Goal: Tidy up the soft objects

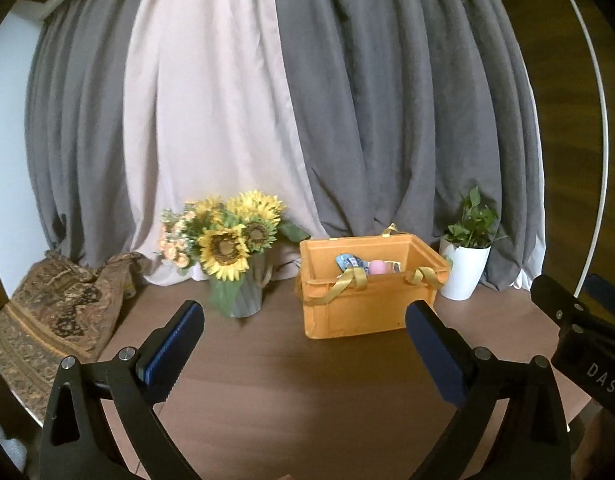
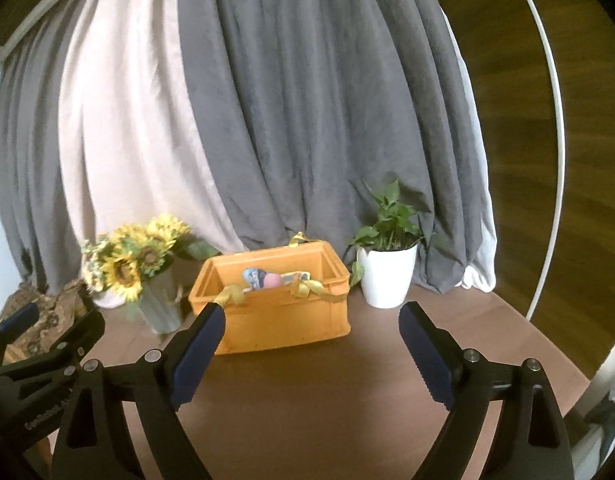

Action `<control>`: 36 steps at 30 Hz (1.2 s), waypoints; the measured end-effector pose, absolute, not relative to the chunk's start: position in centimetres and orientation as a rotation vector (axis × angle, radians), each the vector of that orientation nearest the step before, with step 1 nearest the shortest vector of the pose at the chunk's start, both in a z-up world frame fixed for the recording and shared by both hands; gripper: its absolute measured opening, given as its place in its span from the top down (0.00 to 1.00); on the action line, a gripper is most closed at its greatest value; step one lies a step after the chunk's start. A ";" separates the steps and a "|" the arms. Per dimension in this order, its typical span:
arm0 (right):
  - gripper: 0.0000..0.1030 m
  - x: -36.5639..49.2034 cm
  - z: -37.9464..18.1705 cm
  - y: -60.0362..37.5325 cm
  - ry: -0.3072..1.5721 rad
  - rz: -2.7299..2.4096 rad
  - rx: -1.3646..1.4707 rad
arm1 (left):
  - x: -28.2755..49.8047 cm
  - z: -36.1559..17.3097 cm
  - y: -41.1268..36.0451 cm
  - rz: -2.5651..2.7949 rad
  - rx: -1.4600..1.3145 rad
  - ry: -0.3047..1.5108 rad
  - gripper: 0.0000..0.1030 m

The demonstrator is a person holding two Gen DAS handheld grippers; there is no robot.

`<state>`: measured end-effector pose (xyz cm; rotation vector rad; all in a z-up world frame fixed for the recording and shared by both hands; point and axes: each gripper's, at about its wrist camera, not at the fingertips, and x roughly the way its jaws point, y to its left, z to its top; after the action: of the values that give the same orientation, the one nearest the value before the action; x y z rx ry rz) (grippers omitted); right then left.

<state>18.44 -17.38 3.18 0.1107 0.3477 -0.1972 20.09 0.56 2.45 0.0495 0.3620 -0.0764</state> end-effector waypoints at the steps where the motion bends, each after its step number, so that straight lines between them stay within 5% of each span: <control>1: 0.13 17.6 3.2 -17.3 0.345 -0.192 0.111 | 19.2 2.5 0.6 -0.071 0.050 0.359 0.00; 36: 0.13 3.6 4.5 -17.2 0.283 -0.107 0.100 | 5.3 4.3 1.6 -0.046 0.028 0.294 0.00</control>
<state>3.55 -17.24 4.51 0.0997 0.2832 -0.1074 5.29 1.64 4.27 0.0277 0.2941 -0.0455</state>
